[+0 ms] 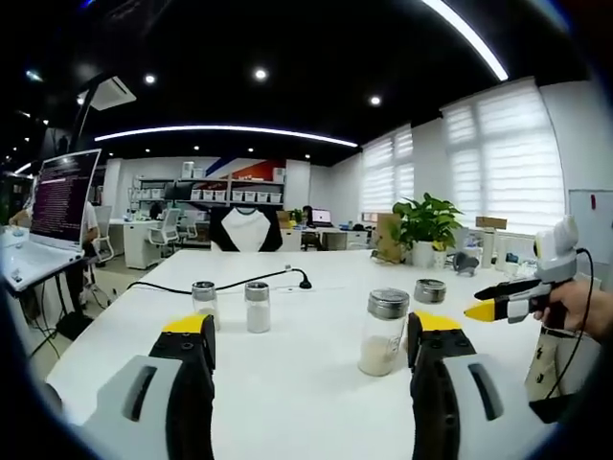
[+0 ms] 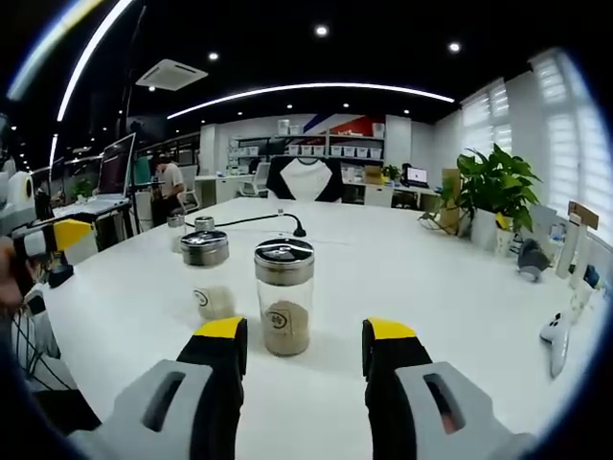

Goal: Rotate the seasoning bottle until the label or dispensing opening points toward the visible target arrow and the bottle remains upright within the marked orientation range

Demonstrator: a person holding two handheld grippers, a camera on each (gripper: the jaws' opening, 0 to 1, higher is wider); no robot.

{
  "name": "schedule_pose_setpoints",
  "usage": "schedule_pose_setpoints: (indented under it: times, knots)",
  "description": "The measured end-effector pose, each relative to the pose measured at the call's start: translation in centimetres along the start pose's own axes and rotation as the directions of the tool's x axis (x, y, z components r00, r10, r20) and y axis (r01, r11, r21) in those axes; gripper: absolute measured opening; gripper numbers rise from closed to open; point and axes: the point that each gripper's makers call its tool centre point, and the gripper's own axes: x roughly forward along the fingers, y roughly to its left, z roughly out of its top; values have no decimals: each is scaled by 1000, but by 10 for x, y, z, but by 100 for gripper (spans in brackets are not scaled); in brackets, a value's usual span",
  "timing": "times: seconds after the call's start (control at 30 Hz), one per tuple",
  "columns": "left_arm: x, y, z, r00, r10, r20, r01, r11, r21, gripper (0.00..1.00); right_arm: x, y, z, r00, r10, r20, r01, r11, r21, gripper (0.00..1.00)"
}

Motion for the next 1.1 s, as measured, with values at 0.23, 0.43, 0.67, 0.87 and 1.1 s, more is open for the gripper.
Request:
schedule_pose_setpoints:
  times: [0.23, 0.43, 0.67, 0.87, 1.1]
  knots:
    - [19, 11, 3, 1000, -5, 3, 5, 1000, -16, 85, 1, 0, 0, 1000, -1, -6, 1, 1000, 0, 49]
    - [38, 18, 0, 1000, -2, 4, 2, 1000, -5, 83, 0, 0, 2, 1000, -5, -6, 5, 1000, 12, 49]
    - [66, 27, -13, 1000, -10, -25, 10, 1000, -1, 83, -1, 1, 2, 1000, 0, -6, 0, 1000, 15, 49]
    - [83, 37, -17, 1000, 4, -29, -3, 1000, 10, 83, -2, 2, 2, 1000, 5, -9, -5, 1000, 5, 49]
    - [98, 47, -20, 999, 31, -19, -31, 999, 11, 82, 1, 8, 4, 1000, 18, 1, -18, 1000, 14, 49]
